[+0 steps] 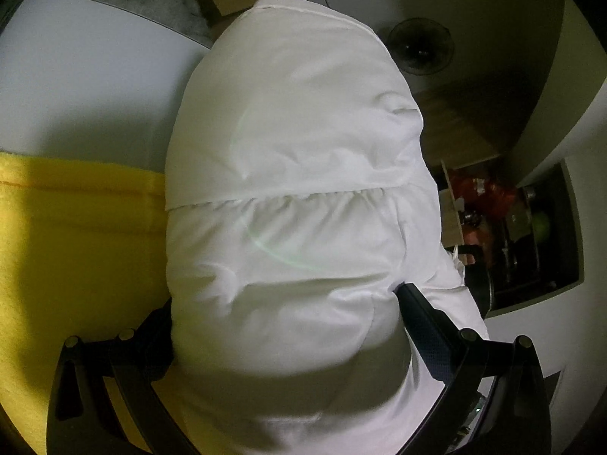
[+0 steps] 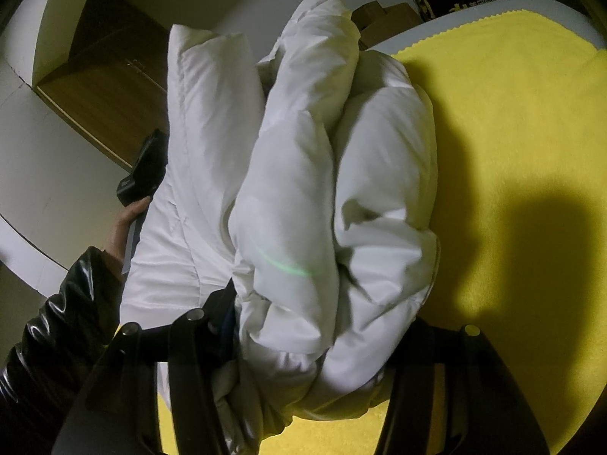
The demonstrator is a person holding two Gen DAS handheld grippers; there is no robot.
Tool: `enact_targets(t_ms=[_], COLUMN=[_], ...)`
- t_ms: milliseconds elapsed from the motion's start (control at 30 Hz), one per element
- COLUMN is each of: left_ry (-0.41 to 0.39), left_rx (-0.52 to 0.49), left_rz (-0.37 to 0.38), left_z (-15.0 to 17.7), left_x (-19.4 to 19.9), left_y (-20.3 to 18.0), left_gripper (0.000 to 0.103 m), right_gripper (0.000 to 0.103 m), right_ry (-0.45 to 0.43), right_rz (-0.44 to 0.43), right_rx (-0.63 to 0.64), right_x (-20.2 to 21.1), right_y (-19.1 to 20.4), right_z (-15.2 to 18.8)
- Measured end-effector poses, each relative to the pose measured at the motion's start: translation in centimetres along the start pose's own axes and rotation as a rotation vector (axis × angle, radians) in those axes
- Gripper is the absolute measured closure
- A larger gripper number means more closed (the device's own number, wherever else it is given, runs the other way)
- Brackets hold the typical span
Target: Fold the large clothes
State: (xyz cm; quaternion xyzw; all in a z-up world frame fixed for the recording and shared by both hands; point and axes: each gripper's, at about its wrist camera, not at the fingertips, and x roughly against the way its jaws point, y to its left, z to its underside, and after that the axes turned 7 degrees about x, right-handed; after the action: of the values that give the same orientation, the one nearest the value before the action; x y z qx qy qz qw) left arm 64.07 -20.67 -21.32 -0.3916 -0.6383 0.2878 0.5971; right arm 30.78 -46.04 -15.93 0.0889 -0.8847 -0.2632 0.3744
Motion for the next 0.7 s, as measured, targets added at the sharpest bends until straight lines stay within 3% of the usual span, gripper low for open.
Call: enact_targets(t_ms=[333, 467, 633, 700], left_ry=[-0.041, -0.066, -0.123, -0.142], left_rx=[-0.099, -0.16, -0.232, -0.248], left_rz=[-0.066, -0.098, -0.156, -0.16], left_z=[1.4, 2.0, 2.9, 3.4], left_x=[0.1, 1.2, 2.1, 3.0], left_y=[-2.4, -3.5, -5.4, -6.5], left_gripper=[0.053, 0.068, 0.078, 0.079], right_gripper=[0.047, 0.048, 0.07, 0.073], right_ry=[0.001, -0.011, -0.066, -0.098], right_rz=[0.009, 0.018, 0.03, 0.052], right_rx=[0.002, 0.004, 0.038, 0.077], right_x=[-0.2, -0.2, 0.8, 1.3], right_y=[0.3, 0.5, 1.3, 2.1], right_z=[-0.1, 0.0, -0.1, -0.1])
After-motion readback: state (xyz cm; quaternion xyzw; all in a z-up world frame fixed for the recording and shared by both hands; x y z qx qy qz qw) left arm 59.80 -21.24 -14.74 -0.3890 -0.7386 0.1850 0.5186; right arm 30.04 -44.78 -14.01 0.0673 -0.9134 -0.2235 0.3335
